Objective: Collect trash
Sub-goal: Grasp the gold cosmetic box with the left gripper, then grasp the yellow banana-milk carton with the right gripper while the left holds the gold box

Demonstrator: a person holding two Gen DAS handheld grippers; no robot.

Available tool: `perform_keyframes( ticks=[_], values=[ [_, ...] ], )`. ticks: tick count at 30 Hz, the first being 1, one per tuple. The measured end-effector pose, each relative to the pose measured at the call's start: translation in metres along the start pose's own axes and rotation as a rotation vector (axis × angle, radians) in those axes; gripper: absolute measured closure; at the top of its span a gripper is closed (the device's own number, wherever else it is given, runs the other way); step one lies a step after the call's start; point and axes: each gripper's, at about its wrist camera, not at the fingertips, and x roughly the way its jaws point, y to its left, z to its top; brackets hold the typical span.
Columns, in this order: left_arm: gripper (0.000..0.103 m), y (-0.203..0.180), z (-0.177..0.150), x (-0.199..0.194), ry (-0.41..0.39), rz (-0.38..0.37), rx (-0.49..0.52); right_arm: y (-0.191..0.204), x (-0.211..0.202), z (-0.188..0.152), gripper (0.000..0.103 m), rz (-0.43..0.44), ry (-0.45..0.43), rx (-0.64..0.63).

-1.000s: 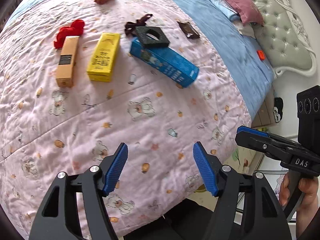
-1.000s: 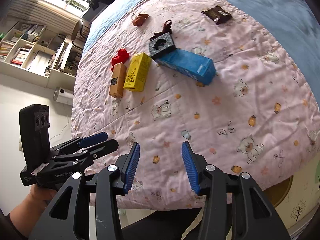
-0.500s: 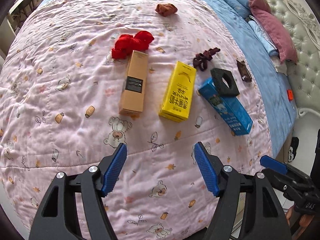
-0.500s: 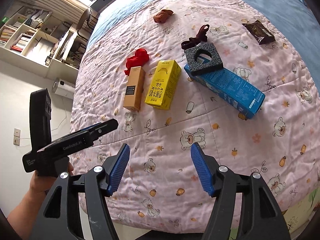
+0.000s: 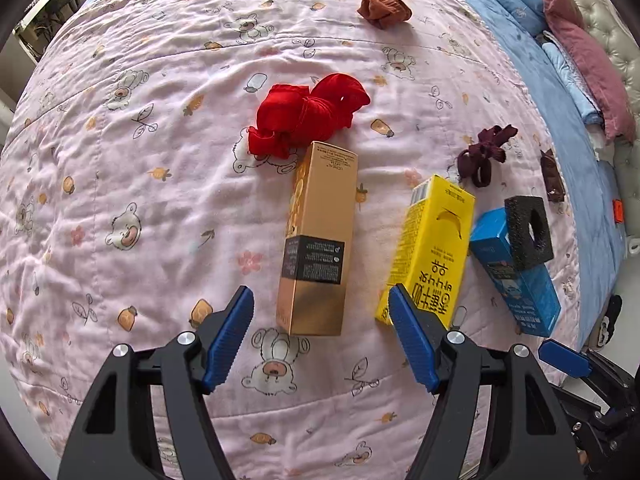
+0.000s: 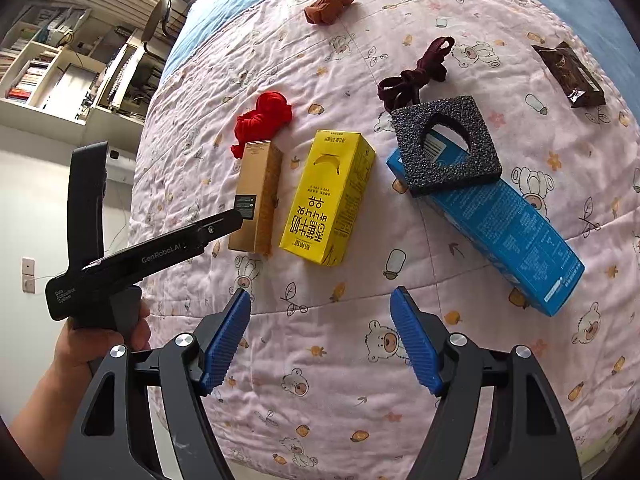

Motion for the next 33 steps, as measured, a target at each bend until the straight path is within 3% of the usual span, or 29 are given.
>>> perform_keyframes(
  ticks=[10, 12, 15, 21, 33],
  values=[
    [0.037, 0.001, 0.029, 0.055, 0.078, 0.049, 0.02, -0.008, 0.033, 0.029, 0.033, 0.013, 0.042, 0.043],
    [0.051, 0.005, 0.03, 0.063, 0.091, 0.058, 0.006, -0.006, 0.038, 0.033, 0.033, 0.017, 0.049, 0.047],
    [0.063, 0.013, 0.031, 0.066, 0.083, 0.053, -0.01, -0.002, 0.045, 0.038, 0.033, 0.022, 0.06, 0.05],
    [0.064, 0.04, 0.024, 0.056, 0.07, -0.057, -0.083, 0.008, 0.064, 0.046, 0.032, 0.004, 0.072, 0.054],
    [0.064, 0.055, -0.004, 0.037, 0.073, -0.11, -0.1, 0.016, 0.103, 0.066, 0.031, -0.136, 0.106, 0.084]
  ],
)
